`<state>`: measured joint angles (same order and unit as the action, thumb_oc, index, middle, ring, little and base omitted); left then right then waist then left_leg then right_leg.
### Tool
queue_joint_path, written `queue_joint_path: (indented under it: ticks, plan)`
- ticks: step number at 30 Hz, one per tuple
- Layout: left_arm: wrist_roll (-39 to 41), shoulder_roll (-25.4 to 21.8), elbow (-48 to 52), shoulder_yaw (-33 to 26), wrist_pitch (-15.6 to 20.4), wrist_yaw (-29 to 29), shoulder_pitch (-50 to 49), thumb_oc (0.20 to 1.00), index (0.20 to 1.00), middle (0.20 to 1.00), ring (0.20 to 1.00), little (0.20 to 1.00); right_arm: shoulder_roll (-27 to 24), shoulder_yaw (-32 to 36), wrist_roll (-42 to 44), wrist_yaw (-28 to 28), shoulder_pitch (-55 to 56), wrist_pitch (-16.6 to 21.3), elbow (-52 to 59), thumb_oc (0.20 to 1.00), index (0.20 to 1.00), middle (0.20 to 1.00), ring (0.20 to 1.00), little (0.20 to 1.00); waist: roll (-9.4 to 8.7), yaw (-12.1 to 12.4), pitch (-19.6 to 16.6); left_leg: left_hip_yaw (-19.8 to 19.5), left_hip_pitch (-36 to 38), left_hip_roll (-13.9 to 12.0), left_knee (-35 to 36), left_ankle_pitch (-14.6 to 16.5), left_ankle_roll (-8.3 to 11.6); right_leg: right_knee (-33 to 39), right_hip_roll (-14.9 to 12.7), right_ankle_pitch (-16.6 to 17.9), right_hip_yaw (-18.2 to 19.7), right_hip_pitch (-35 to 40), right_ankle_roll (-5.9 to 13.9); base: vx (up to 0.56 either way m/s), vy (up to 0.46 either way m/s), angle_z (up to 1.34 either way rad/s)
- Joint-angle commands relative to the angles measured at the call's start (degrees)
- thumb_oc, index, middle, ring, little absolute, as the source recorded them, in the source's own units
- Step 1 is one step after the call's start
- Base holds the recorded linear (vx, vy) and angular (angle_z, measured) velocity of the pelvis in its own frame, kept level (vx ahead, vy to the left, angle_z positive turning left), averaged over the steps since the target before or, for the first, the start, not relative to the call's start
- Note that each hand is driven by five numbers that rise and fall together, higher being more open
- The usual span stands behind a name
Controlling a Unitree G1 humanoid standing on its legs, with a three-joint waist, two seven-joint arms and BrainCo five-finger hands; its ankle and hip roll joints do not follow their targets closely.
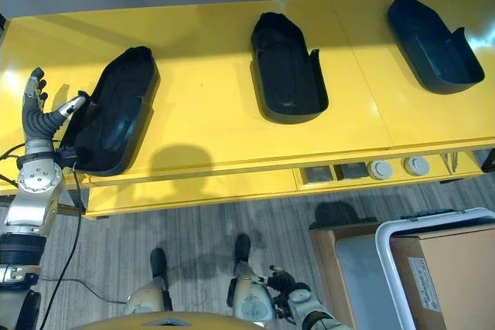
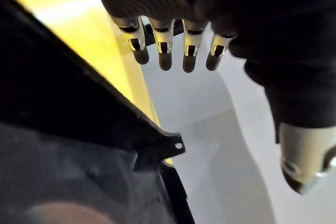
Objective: Move parts from the plastic box to the shelf.
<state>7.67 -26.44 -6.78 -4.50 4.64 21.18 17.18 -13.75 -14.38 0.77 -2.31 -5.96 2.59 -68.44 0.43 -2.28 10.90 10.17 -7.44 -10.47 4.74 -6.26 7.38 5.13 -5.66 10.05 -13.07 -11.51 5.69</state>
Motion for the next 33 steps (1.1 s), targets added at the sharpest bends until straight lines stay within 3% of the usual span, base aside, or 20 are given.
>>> queue_joint_path:
  ticks: [1,14,17,19,20,21,25,28,33]
  plan:
    - [6.9,-0.5,4.3,-1.0,5.9,0.2,0.3,1.000,1.000,1.000,1.000,1.000,2.6,-0.9,1.7,1.0,-0.3,0.2,-2.1,1.000,1.000,1.000,1.000,1.000,-1.28,-0.5,-0.2,-3.1,1.3,-0.6,0.3,4.3,-0.83,-0.1,-2.5,-9.1,0.8,4.4,2.76,0.00,0.000,0.00]
    - [17.8,4.1,8.3,0.4,6.8,-4.2,-8.3,1.000,1.000,1.000,1.000,1.000,1.6,0.8,0.2,1.0,0.0,-0.4,-4.9,1.000,1.000,1.000,1.000,1.000,0.50,0.9,-3.3,-4.1,5.3,-0.3,0.3,5.0,-0.88,-0.1,-2.9,-10.6,-0.8,10.2,2.70,0.00,-0.001,0.02]
    - [17.0,3.9,11.3,-0.9,7.0,-4.9,-10.9,1.000,1.000,1.000,1.000,1.000,1.5,1.7,0.0,0.9,0.3,-0.5,-5.8,1.000,1.000,1.000,1.000,1.000,0.68,1.6,-4.5,-4.7,6.4,-0.1,0.3,5.2,-0.92,-0.1,-3.2,-10.9,-1.6,12.1,2.78,-0.01,-0.002,0.19]
    - [12.1,2.8,16.7,-2.4,8.2,-6.6,-14.4,1.000,1.000,1.000,1.000,1.000,1.7,2.4,0.4,0.4,1.0,-0.3,-6.4,1.000,1.000,1.000,1.000,1.000,0.49,2.6,-5.6,-5.4,7.6,0.1,0.3,5.5,-0.97,-0.1,-3.6,-11.3,-2.5,14.0,2.80,-0.02,0.005,0.12]
    - [11.6,2.5,18.4,-2.1,8.6,-7.9,-15.5,0.313,0.313,0.313,0.313,0.313,1.7,2.4,0.5,0.2,1.2,-0.2,-6.6,1.000,1.000,1.000,1.000,1.000,0.38,2.9,-5.9,-5.7,8.0,0.2,0.3,5.6,-1.01,-0.1,-3.7,-11.4,-2.7,14.6,2.75,-0.01,0.005,0.11]
    - [11.4,2.0,19.8,-1.6,9.1,-9.7,-16.5,0.200,0.200,0.200,0.200,0.200,1.8,2.4,0.4,0.0,1.4,-0.2,-6.8,1.000,1.000,1.000,1.000,1.000,0.38,3.2,-6.2,-5.9,8.3,0.3,0.3,5.8,-1.07,-0.1,-3.9,-11.5,-3.0,15.1,2.72,0.01,0.009,0.24]
    - [11.2,-1.3,23.8,0.4,9.6,-16.2,-22.8,0.200,0.200,0.200,0.200,0.200,1.9,3.6,-0.1,-0.9,2.3,-0.3,-7.9,1.000,1.000,1.000,1.000,1.000,0.24,4.0,-6.9,-6.6,9.7,0.7,0.3,6.2,-1.10,-0.5,-4.6,-11.6,-4.7,17.3,3.10,0.00,0.025,0.17]
    - [13.7,-0.3,22.5,2.9,8.4,-18.7,-25.3,0.200,0.200,0.200,0.200,0.200,2.0,4.3,-0.3,-1.4,2.9,-0.2,-7.9,1.000,1.000,1.000,1.000,1.000,0.17,4.3,-6.9,-7.4,10.0,1.3,0.3,6.3,-1.26,-0.9,-5.4,-11.8,-6.4,18.8,3.34,0.00,0.033,0.25]
    - [11.3,-3.0,20.0,5.0,6.4,-22.0,-28.1,0.200,0.200,0.200,0.200,0.200,2.9,3.1,-1.5,-2.0,3.6,-0.1,-6.8,1.000,1.000,1.000,1.000,1.000,-0.24,4.2,-6.8,-7.7,10.0,1.5,0.3,6.3,-1.09,-0.9,-5.6,-11.7,-8.0,19.7,3.42,0.00,0.006,0.35]
